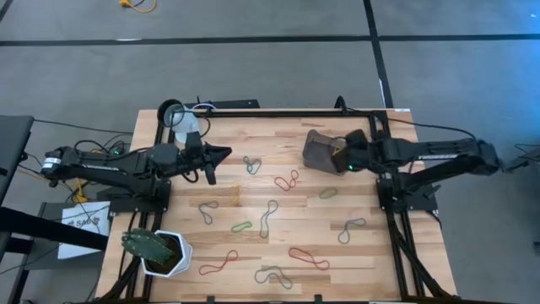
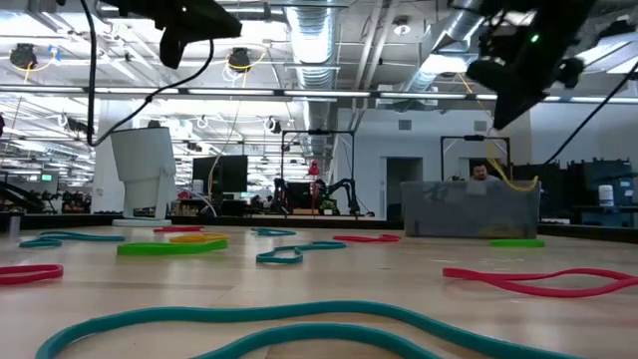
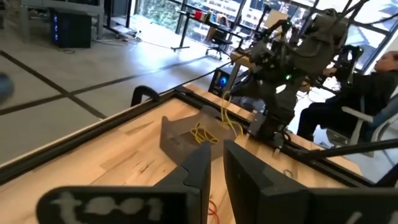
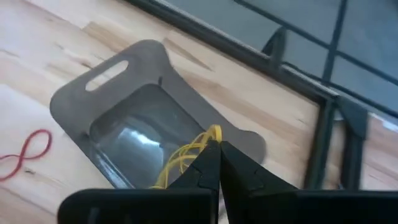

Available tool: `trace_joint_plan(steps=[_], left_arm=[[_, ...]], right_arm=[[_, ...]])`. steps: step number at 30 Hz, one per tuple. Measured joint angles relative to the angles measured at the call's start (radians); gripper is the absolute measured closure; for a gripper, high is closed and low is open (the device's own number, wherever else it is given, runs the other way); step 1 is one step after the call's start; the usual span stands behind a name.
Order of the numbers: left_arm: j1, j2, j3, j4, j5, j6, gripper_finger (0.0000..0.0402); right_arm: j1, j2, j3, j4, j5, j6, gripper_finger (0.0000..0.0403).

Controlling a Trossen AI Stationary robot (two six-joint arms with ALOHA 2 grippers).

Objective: Pick and place rubber bands into bin
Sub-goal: Put the yellow rubber band into the black container

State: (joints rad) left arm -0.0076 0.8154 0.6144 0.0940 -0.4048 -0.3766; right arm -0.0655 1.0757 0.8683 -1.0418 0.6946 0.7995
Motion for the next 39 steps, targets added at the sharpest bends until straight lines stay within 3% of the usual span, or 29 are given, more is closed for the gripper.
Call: trace_joint_plan(steps=[3, 11, 24, 33, 39], left_arm=[[0.012, 0.005, 0.0, -0.011, 0.005, -0.012, 0.0371], [0.012, 0.005, 0.0, -0.064, 0.007, -0.03, 0.0371], [0.011, 0.005, 0.0, -0.09, 0.007, -0.03, 0.037], [0.011, 0.005, 0.0, -0.116, 0.007, -0.046, 0.037], [0.011, 0.005, 0.0, -0.126, 0.031, -0.044, 0.037]], right_arm=[[-0.079, 0.027, -0.033, 0.086, -0.018, -0.07, 0.0403], [-0.231, 0.14, -0.045, 0.058, -0.054, -0.092, 0.0403], [-0.228, 0.298, -0.045, 0.105, -0.153, -0.153, 0.0398], [-0.223, 0.359, -0.045, 0.108, -0.305, -0.161, 0.0337], [-0.223, 0.363, -0.043, 0.108, -0.301, -0.213, 0.0312]])
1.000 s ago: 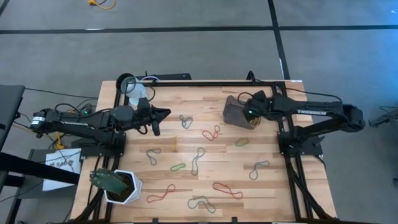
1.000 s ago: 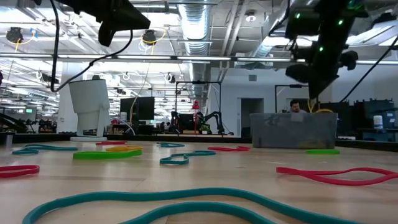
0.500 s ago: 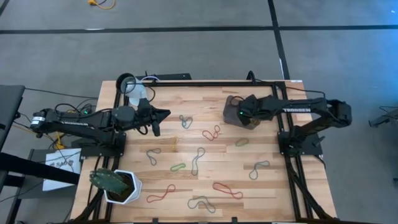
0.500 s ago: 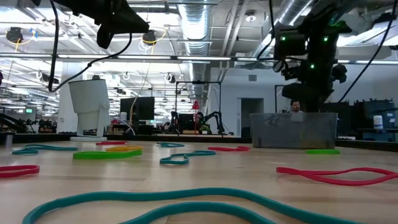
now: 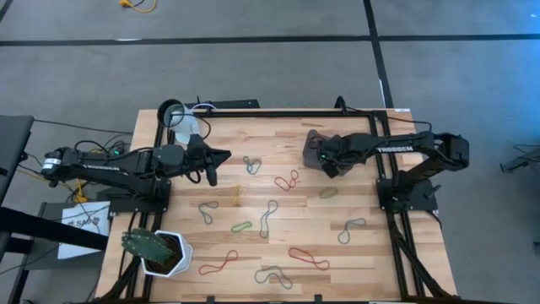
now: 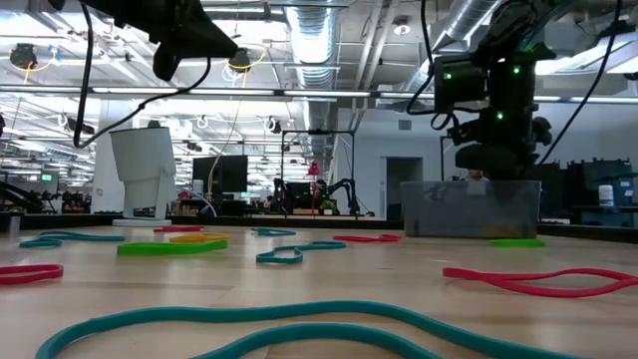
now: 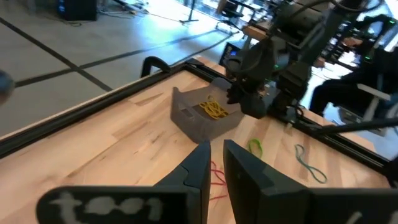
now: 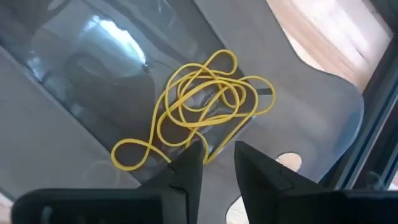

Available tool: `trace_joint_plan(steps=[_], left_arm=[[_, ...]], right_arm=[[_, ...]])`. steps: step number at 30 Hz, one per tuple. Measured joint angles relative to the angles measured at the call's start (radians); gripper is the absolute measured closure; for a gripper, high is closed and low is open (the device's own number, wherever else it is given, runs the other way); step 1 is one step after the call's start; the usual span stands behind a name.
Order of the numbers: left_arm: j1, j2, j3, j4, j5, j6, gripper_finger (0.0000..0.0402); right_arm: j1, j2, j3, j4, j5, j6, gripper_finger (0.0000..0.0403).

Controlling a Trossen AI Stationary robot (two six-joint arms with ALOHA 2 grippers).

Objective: Pick and place rubber bands into bin
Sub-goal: Put the yellow rubber band into the black container

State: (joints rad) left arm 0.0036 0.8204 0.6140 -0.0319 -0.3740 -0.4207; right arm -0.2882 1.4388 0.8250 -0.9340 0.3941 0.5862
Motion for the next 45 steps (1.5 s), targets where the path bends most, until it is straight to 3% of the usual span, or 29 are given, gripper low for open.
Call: trace_joint_plan(steps=[7, 11, 14, 20, 25, 28, 30, 34, 37, 41, 45], left_arm=[[0.008, 0.0, 0.0, -0.03, 0.073, -0.01, 0.037], [0.033, 0.0, 0.003, -0.06, 0.093, -0.083, 0.037], [0.093, 0.001, 0.078, -0.149, 0.127, -0.084, 0.037], [0.204, 0.067, 0.276, -0.422, 0.349, 0.085, 0.037], [0.159, 0.206, 0.28, -0.496, 0.511, 0.205, 0.037], [0.112, 0.299, 0.28, -0.558, 0.51, 0.216, 0.037], [0.073, 0.36, 0.28, -0.575, 0.484, 0.23, 0.037], [-0.006, 0.483, 0.28, -0.548, 0.465, 0.22, 0.037], [-0.053, 0.58, 0.28, -0.511, 0.465, 0.148, 0.037], [-0.082, 0.695, 0.28, -0.49, 0.456, 0.039, 0.037], [-0.075, 0.78, 0.28, -0.489, 0.448, -0.035, 0.037]], right_arm=[[0.009, -0.093, 0.083, 0.0, 0.005, -0.072, 0.031], [0.062, -0.198, 0.159, 0.012, 0.011, -0.093, 0.031], [0.125, -0.289, 0.211, 0.057, 0.011, -0.142, 0.031], [0.287, -0.482, 0.235, 0.159, 0.067, -0.147, 0.031], [0.466, -0.565, 0.15, 0.177, 0.207, -0.018, 0.031], [0.549, -0.57, 0.076, 0.172, 0.29, 0.023, 0.031], [0.579, -0.562, 0.035, 0.17, 0.292, 0.031, 0.031], [0.637, -0.514, -0.052, 0.182, 0.3, 0.168, 0.031], [0.658, -0.473, -0.072, 0.19, 0.392, 0.225, 0.031], [0.694, -0.465, -0.072, 0.231, 0.503, 0.191, 0.031], [0.732, -0.529, -0.072, 0.279, 0.532, 0.101, 0.031]])
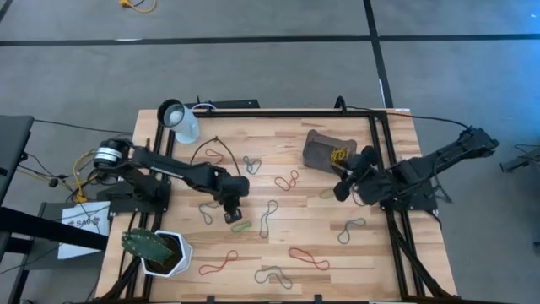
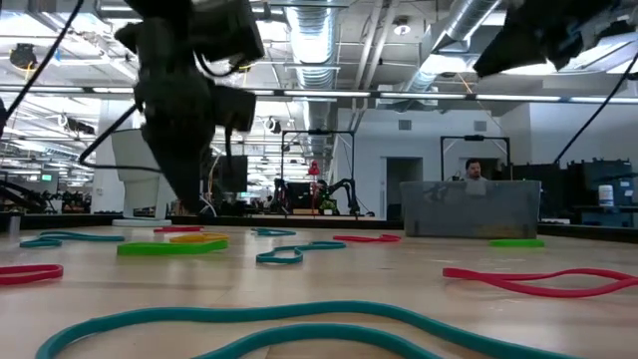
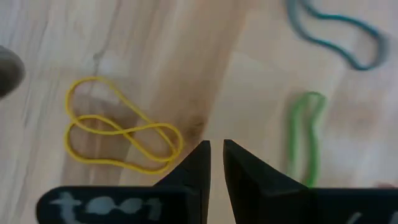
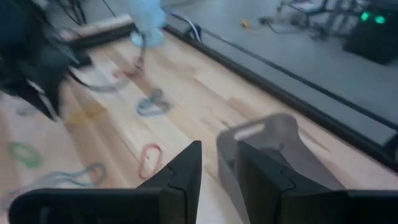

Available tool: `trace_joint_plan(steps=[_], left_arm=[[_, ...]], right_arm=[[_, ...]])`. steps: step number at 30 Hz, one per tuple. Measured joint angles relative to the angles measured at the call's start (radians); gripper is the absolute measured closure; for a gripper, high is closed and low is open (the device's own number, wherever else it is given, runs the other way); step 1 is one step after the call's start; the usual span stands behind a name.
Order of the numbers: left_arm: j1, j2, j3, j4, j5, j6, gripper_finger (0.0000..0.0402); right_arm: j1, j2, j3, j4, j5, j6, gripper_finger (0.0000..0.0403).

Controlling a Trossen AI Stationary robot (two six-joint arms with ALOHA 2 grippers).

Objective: Pick and place rubber bands into bin
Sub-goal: Put the yellow rubber band into the black container

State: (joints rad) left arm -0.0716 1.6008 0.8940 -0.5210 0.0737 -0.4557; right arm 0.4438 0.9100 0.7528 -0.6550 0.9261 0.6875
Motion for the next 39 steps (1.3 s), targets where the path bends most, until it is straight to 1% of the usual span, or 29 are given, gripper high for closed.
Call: trace_joint_plan(steps=[3, 8, 11, 14, 19, 22, 24, 26, 30, 33, 36, 39], left_arm=[[0.012, 0.037, 0.0, 0.004, -0.009, -0.019, 0.037], [0.024, 0.038, 0.0, 0.007, -0.038, -0.051, 0.037], [0.024, 0.038, 0.0, 0.004, -0.062, -0.071, 0.037], [0.017, 0.06, 0.0, 0.004, -0.064, -0.091, 0.037], [0.004, 0.121, 0.007, 0.011, -0.06, -0.14, 0.037], [0.003, 0.142, 0.008, 0.011, -0.063, -0.141, 0.037], [0.003, 0.142, 0.008, 0.013, -0.065, -0.139, 0.037], [0.003, 0.137, 0.005, 0.016, -0.074, -0.139, 0.0372], [0.003, 0.132, 0.003, 0.021, -0.083, -0.133, 0.0396], [0.002, 0.121, 0.002, 0.036, -0.084, -0.129, 0.0399], [0.003, 0.101, 0.031, 0.027, -0.083, -0.106, 0.0401], [0.007, 0.038, 0.103, 0.053, -0.088, -0.051, 0.0401]], right_arm=[[0.041, -0.076, 0.0, 0.013, -0.005, -0.063, 0.031], [0.118, -0.197, 0.0, 0.011, -0.004, -0.134, 0.031], [0.162, -0.235, -0.024, 0.021, 0.009, -0.137, 0.031], [0.199, -0.26, -0.09, 0.067, 0.018, -0.104, 0.031], [0.242, -0.269, -0.209, 0.151, 0.018, -0.007, 0.031], [0.257, -0.271, -0.222, 0.166, 0.02, 0.023, 0.031], [0.255, -0.28, -0.212, 0.173, 0.021, -0.004, 0.031], [0.255, -0.298, -0.203, 0.21, 0.023, -0.064, 0.031], [0.255, -0.315, -0.202, 0.265, 0.023, -0.179, 0.031], [0.255, -0.316, -0.203, 0.278, 0.022, -0.189, 0.031], [0.254, -0.313, -0.203, 0.282, 0.021, -0.19, 0.031], [0.254, -0.295, -0.203, 0.303, 0.02, -0.182, 0.031]])
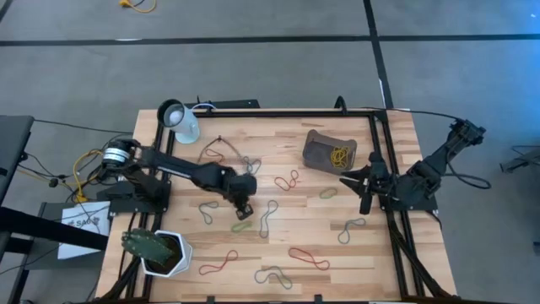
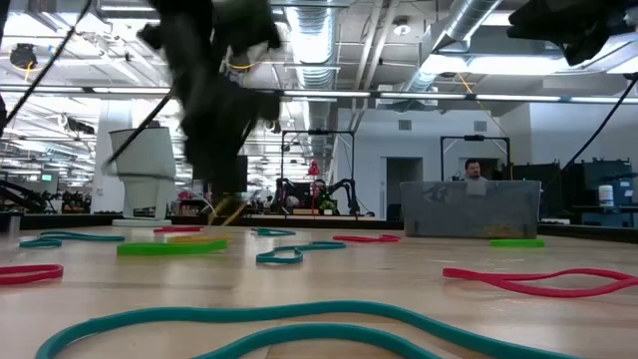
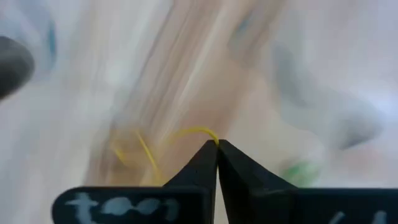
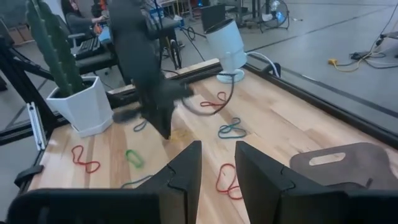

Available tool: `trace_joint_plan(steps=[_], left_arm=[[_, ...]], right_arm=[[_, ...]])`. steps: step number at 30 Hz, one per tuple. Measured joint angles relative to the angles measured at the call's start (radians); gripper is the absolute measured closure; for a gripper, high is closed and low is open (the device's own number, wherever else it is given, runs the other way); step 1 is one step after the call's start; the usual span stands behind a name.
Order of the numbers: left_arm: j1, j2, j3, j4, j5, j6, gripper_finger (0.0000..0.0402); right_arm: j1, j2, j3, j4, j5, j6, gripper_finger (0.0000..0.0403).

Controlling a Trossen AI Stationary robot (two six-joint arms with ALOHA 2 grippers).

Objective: Pick and place rubber bands into bin
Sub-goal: Put the yellow rubber band into the black container

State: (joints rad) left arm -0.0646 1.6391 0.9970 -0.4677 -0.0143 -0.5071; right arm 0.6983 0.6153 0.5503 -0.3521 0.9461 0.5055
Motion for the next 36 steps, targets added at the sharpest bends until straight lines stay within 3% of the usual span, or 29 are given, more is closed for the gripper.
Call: trace_joint_plan(steps=[9, 14, 18, 20, 23, 26, 30, 33, 36], left_arm=[[0.027, -0.069, 0.291, 0.011, 0.027, 0.251, 0.0401], [0.026, -0.058, 0.442, 0.019, 0.036, 0.339, 0.0401], [0.027, -0.047, 0.497, 0.023, 0.034, 0.382, 0.0401], [0.027, -0.046, 0.504, 0.026, 0.034, 0.384, 0.0401], [0.027, -0.039, 0.504, -0.003, 0.034, 0.384, 0.0401], [0.027, -0.029, 0.503, -0.04, 0.034, 0.384, 0.0401], [0.027, -0.011, 0.505, -0.048, 0.035, 0.383, 0.0401], [0.025, -0.01, 0.504, -0.05, 0.035, 0.383, 0.0402], [0.025, -0.005, 0.505, -0.064, 0.029, 0.39, 0.0401]], right_arm=[[-0.048, 0.06, 0.0, 0.028, -0.002, 0.041, 0.031], [-0.152, 0.123, -0.001, 0.061, 0.047, 0.039, 0.031], [-0.271, 0.195, 0.0, 0.115, 0.057, 0.018, 0.031], [-0.328, 0.244, 0.0, 0.156, 0.004, -0.01, 0.031], [-0.389, 0.333, -0.001, 0.282, -0.178, -0.123, 0.031], [-0.416, 0.435, -0.002, 0.551, -0.346, -0.342, 0.031], [-0.452, 0.547, 0.0, 0.86, -0.459, -0.551, 0.031], [-0.49, 0.597, 0.0, 0.896, -0.534, -0.565, 0.0304], [-0.526, 0.636, 0.0, 0.925, -0.692, -0.534, 0.0292]])
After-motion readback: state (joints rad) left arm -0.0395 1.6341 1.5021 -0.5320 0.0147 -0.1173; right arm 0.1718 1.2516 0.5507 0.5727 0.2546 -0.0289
